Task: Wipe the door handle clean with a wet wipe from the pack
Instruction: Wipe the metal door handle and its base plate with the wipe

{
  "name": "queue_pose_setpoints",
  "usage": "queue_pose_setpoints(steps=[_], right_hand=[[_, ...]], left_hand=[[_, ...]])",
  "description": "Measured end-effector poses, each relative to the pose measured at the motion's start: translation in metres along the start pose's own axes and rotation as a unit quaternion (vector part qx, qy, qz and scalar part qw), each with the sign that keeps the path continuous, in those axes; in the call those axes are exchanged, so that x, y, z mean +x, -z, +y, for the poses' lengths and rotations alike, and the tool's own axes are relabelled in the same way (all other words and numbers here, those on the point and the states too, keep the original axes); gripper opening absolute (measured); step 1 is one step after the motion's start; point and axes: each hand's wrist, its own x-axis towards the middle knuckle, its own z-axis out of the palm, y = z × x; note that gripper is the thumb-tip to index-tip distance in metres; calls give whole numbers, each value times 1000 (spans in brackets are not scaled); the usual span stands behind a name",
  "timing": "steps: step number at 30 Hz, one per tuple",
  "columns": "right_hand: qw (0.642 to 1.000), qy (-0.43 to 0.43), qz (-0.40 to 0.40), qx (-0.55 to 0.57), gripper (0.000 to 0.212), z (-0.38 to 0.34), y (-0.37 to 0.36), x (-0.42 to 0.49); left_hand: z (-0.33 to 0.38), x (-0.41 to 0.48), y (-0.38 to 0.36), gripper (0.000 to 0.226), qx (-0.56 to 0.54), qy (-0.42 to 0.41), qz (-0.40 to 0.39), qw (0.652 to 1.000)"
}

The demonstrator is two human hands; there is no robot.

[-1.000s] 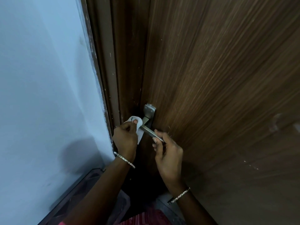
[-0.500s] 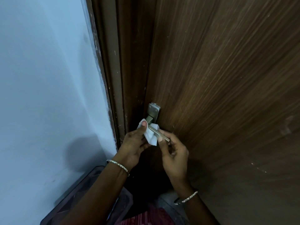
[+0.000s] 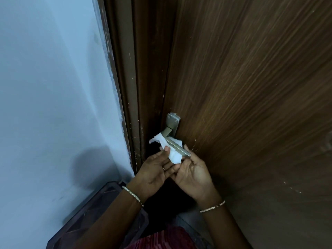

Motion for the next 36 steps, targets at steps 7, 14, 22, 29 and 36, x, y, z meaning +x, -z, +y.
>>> queue_pose_setpoints(steps=[7, 14, 22, 29, 36], right_hand=[[998, -54, 12, -19, 54, -10, -9, 14], [998, 30, 60, 17, 35, -6, -4, 12], [993, 89, 62, -38, 67, -5, 23, -27], [742, 361, 266, -498, 39, -10, 9, -63], [651, 302, 198, -668, 53, -7, -54, -6]], left_hand=[[1, -11, 4, 38, 150, 46, 10, 988], [34, -17, 26, 28, 393, -48, 73, 916], [36, -25, 12, 48, 546, -367, 134, 741], [38, -24, 12, 49, 611, -402, 102, 674], [48, -24, 16, 60, 637, -368, 108, 669]])
